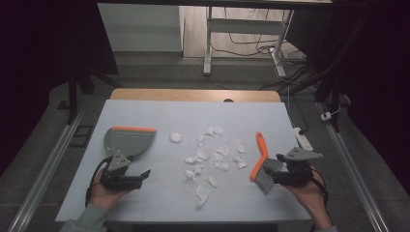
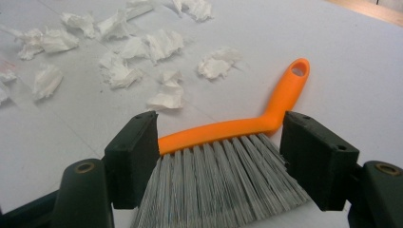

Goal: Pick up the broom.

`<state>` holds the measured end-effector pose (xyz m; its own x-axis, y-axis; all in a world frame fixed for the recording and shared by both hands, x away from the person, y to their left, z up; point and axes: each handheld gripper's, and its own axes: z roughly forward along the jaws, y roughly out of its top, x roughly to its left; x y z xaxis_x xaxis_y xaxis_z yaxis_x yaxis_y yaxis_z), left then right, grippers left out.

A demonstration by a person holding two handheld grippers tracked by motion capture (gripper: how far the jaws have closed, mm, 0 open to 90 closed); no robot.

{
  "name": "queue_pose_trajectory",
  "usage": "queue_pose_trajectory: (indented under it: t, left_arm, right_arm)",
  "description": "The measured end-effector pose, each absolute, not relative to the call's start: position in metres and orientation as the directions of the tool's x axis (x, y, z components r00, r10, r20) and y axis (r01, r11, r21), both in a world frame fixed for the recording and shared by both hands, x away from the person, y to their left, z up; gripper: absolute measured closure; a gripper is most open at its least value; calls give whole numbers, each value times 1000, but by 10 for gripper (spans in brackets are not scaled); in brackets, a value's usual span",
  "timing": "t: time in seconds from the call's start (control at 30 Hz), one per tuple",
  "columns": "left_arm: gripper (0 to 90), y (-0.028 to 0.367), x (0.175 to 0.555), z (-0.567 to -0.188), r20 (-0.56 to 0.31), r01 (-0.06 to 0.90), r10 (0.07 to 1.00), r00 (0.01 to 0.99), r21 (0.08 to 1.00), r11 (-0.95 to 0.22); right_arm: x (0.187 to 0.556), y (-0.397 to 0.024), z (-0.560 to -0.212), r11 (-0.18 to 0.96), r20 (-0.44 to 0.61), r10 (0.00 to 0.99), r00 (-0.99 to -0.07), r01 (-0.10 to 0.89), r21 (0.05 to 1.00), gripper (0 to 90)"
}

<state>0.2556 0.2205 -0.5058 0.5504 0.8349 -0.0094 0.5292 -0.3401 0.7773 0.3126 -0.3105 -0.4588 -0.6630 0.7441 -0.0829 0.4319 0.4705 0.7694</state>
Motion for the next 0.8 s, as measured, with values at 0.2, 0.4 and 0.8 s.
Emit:
queue_pose_trajectory:
  t: [0.2,0.4,0.8]
  left_arm:
    - [193,221,256,-506,-13,527,833,553,779,-338]
    - [193,220,256,-507,-10,527,831,557,777,-344]
    - [196,220,255,-506,-10,522,826,563,779,-346]
  right_arm:
    - [329,-304,-445,454,-43,765,-643,491,743,308]
    - [349,-293,-434,490,-63,771,-634,527,694,309]
    - [399,-269,-429,519,-57,804,-592,652,552,310]
